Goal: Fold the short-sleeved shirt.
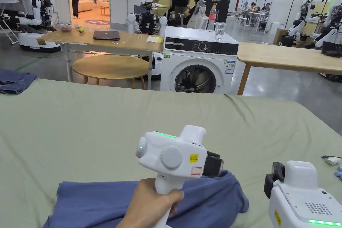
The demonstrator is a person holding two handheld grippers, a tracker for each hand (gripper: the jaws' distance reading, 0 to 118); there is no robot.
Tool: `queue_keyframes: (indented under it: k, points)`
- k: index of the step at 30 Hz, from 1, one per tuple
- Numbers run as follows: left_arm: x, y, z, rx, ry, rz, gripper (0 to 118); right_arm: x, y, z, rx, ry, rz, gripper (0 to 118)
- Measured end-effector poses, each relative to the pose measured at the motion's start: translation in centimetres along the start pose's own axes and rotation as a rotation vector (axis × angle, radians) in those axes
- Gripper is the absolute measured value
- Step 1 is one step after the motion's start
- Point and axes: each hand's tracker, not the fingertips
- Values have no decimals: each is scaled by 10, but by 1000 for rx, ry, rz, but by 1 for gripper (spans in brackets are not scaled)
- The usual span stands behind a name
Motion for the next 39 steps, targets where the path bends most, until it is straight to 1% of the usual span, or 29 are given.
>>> queue_keyframes:
  k: [3, 5, 6, 9, 12, 15, 17, 20, 23, 25, 26, 27, 29, 31, 34, 37, 38, 39]
  points:
    - [-15, -8, 28, 63, 71, 19, 42, -13, 6, -1, 9, 29, 1, 0]
    - [-27, -17, 48, 112, 104, 20, 8, -23, 10, -2, 17, 53, 0, 0]
    - [-31, -21, 57, 124, 131, 15, 0, -28, 12, -2, 20, 62, -2, 0]
    - [-44, -35, 81, 159, 257, -6, 0, -43, 17, -6, 26, 99, -7, 0]
    - [-65, -44, 102, 151, 288, 33, 0, -59, 19, -12, 19, 133, -6, 0]
    - [-94, -48, 123, 134, 365, 67, 0, -72, 19, -20, 5, 160, -8, 0]
    - [-120, -50, 135, 109, 416, 109, 0, -79, 18, -24, -3, 175, -7, 0]
    - [-167, -51, 148, 54, 413, 242, 0, -86, 15, -30, -18, 188, -2, 0]
    - [-212, -53, 151, -29, 443, 312, 0, -92, 12, -35, -35, 197, 4, 0]
    - [-232, -55, 147, -76, 468, 354, 35, -94, 10, -38, -44, 199, 8, 0]
    - [-241, -57, 144, -91, 474, 368, 51, -95, 9, -39, -48, 199, 9, 0]
    - [-251, -57, 141, -119, 484, 390, 57, -95, 8, -41, -54, 199, 10, 0]
    - [-266, -62, 132, -179, 494, 445, 59, -95, 6, -43, -63, 199, 11, 0]
    - [-279, -69, 122, -212, 519, 490, 60, -94, 5, -45, -70, 197, 12, 0]
    - [-293, -80, 103, -244, 551, 513, 60, -92, 2, -47, -78, 190, 14, 0]
    - [-305, -95, 79, -317, 558, 531, 60, -88, -1, -49, -89, 182, 8, 0]
    - [-307, -99, 71, -348, 567, 532, 58, -86, -2, -49, -93, 179, 6, 0]
    - [-307, -104, 63, -364, 579, 529, 50, -85, -3, -48, -99, 175, 3, 0]
